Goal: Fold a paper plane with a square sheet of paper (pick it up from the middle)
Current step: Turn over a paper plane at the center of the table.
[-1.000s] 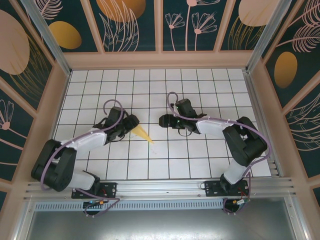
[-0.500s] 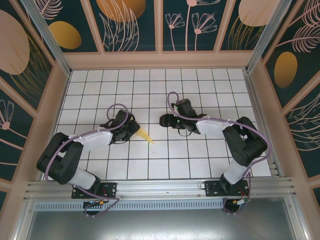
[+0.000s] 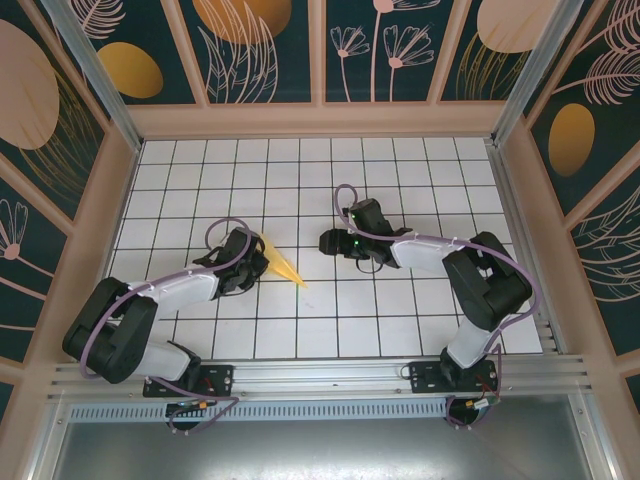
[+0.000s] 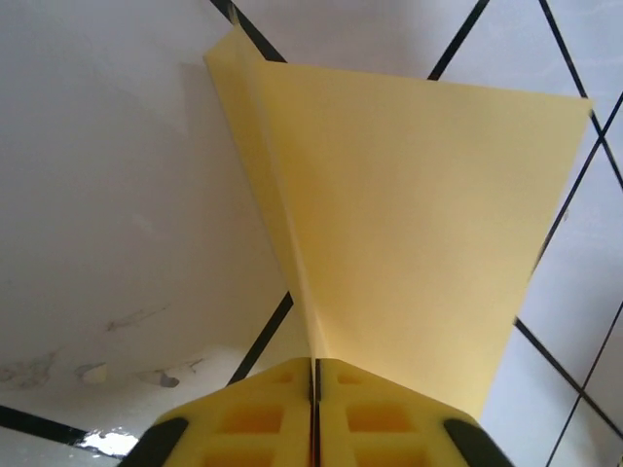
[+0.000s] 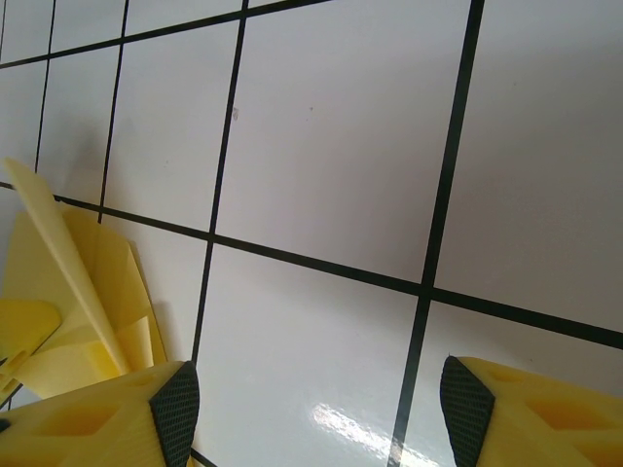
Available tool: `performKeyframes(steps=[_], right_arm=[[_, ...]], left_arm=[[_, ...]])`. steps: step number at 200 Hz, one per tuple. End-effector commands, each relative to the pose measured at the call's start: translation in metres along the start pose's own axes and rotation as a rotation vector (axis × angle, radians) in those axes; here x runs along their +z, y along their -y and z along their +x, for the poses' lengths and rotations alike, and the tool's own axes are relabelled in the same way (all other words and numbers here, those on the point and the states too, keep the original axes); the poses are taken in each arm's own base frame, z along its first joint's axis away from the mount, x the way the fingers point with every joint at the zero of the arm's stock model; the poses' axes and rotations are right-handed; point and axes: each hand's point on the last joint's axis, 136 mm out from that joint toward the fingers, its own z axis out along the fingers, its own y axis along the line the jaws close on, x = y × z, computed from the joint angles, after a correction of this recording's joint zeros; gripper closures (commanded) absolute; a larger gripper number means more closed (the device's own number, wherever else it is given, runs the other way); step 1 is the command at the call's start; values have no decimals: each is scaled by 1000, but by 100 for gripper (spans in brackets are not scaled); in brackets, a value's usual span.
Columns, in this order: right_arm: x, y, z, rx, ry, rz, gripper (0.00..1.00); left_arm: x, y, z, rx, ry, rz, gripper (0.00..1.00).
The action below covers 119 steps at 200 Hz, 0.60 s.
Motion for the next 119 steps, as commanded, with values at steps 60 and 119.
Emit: performKeyframes(steps=[60, 119], right_arm=[[-56, 28, -45, 161, 200, 17, 31], [-63, 26, -45, 144, 190, -46, 31]], left_arm=[[-46, 150, 20, 300, -131, 580, 100], [-12, 135, 43, 318, -242, 548, 100]])
